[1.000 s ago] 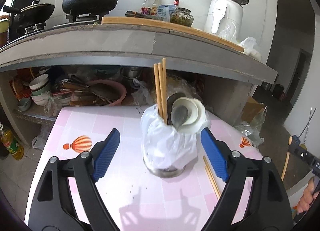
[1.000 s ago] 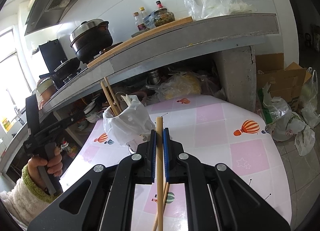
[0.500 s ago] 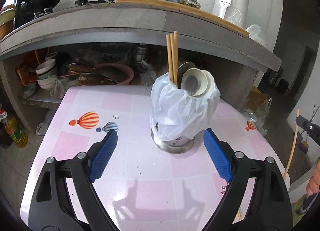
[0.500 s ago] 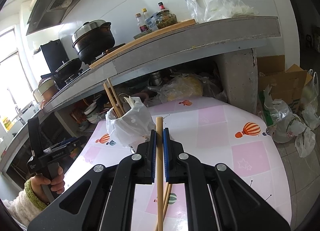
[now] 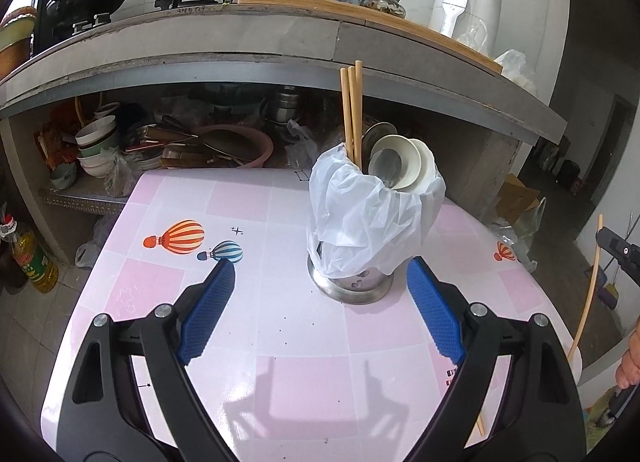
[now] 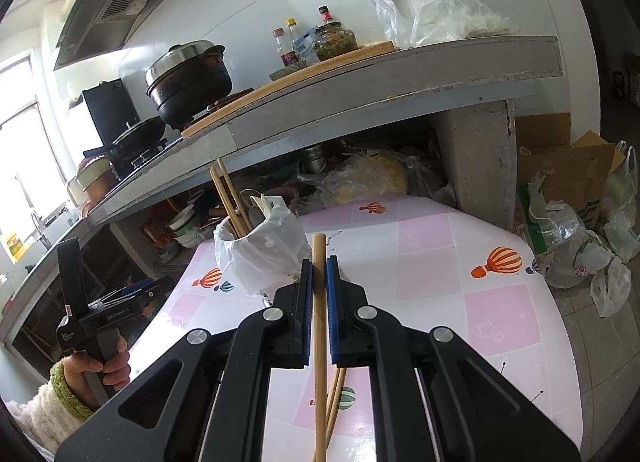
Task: Organize utensils
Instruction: 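Withdraw the open left tool from the holder while the right tool holds its chopstick upright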
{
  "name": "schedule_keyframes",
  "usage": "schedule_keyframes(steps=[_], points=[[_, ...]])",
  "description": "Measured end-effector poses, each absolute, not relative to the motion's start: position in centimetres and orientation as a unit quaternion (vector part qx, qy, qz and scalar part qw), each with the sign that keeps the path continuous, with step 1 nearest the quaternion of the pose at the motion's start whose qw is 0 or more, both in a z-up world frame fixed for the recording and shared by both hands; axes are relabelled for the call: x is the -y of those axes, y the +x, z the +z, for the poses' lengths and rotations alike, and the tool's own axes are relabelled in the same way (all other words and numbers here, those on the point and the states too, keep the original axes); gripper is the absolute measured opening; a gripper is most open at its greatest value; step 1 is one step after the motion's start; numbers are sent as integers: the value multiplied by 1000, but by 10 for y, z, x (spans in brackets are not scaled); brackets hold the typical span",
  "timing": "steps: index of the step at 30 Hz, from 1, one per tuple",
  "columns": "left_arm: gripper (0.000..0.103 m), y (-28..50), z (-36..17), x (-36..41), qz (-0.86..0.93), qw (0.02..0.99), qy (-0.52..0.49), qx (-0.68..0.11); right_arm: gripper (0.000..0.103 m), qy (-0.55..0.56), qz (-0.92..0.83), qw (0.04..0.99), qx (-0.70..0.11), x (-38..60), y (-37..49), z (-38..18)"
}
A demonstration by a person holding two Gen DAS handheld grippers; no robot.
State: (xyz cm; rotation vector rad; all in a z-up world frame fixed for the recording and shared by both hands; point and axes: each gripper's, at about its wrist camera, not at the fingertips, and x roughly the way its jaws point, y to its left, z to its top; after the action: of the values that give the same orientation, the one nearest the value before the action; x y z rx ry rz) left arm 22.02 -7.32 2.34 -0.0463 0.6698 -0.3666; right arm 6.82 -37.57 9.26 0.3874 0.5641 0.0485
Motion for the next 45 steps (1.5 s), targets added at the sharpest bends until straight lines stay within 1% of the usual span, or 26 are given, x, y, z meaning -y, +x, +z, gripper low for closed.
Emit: schedule_keyframes(steps=[35,45], points=[[84,220,21,69,-174,928,-23,-328,7,189,24,942,-275,375,68,92],[84,220,20,67,-173,928,-26,-328,7,186,26,944,-272,371,70,102]])
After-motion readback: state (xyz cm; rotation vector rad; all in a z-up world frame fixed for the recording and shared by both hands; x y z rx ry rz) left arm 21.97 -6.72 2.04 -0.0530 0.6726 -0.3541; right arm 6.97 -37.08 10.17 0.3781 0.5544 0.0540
